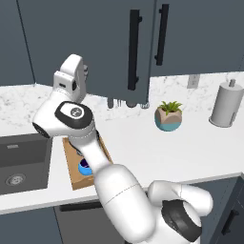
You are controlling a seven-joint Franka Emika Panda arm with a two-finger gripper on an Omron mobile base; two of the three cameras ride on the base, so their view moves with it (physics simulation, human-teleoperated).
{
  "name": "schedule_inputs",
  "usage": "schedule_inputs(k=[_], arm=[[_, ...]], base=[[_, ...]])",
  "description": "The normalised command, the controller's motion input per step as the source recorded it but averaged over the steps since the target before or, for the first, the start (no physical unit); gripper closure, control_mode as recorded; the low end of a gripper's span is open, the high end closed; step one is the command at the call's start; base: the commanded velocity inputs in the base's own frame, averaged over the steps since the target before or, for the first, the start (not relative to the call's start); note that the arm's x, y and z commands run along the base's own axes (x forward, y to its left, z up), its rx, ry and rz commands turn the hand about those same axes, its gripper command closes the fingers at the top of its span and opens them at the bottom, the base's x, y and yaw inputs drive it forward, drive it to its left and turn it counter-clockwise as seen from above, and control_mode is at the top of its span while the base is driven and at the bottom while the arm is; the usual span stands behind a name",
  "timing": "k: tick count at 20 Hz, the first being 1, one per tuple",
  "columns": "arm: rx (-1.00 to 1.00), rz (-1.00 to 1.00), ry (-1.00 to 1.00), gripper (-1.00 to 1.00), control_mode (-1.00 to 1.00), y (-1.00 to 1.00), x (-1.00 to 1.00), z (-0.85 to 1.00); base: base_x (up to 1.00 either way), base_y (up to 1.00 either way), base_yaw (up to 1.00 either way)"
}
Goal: Pick the kettle from the counter and place it on the tray. Then pick the mug from the cabinet and place it on the tray. Then close the cabinet doors.
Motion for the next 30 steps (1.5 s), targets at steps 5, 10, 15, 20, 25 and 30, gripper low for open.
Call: schedule_inputs(k=[5,10,15,20,25,30], arm=[[0.14,0.21,0.37,1.0,-1.0,-0.95,0.73,0.38],[0.16,0.25,0.27,1.0,-1.0,-0.98,0.77,0.1],[0.14,0.32,0.14,1.0,-1.0,-0.98,0.8,0.0],[0.11,0.33,0.1,1.0,-1.0,-0.96,0.93,-0.02],[0.08,0.28,0.19,1.0,-1.0,-0.7,1.0,-0.03],[0.05,0.23,0.16,1.0,-1.0,-0.58,0.98,-0.16]], base=[[0.0,0.0,0.0],[0.0,0.0,0.0],[0.0,0.0,0.0],[0.0,0.0,0.0],[0.0,0.0,0.0],[0.0,0.0,0.0]])
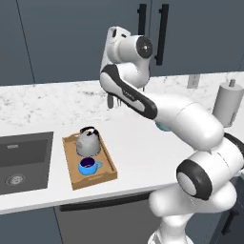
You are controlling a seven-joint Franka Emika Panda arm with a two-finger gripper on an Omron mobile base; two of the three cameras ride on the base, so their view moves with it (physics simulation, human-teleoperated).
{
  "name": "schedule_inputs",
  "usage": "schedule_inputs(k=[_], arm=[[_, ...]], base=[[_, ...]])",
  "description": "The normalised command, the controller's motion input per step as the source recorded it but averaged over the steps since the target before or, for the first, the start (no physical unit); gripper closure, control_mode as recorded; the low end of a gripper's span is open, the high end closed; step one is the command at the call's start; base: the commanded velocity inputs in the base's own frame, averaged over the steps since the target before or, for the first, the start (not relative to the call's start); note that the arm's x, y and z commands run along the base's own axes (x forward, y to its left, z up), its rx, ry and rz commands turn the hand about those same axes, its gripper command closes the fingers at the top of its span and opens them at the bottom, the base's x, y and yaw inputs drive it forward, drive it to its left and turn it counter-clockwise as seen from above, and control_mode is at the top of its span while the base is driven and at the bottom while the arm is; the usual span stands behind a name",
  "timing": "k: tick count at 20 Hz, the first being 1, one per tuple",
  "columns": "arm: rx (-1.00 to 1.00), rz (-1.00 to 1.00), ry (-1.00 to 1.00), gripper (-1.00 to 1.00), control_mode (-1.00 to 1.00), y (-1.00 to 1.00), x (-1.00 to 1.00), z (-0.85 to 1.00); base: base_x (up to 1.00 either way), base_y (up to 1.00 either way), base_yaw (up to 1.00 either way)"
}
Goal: Pick the kettle from the counter and place it on the tray. Then pick the mug from the cabinet and place it on the tray. Then close the cabinet doors.
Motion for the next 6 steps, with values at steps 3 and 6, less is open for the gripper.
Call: schedule_inputs(k=[3,6], arm=[[0.01,0.18,0.03,1.0,-1.0,-0.48,0.67,-0.42],[0.0,0.05,0.0,1.0,-1.0,-0.2,0.5,-0.55]], base=[[0.0,0.0,0.0],[0.0,0.0,0.0]])
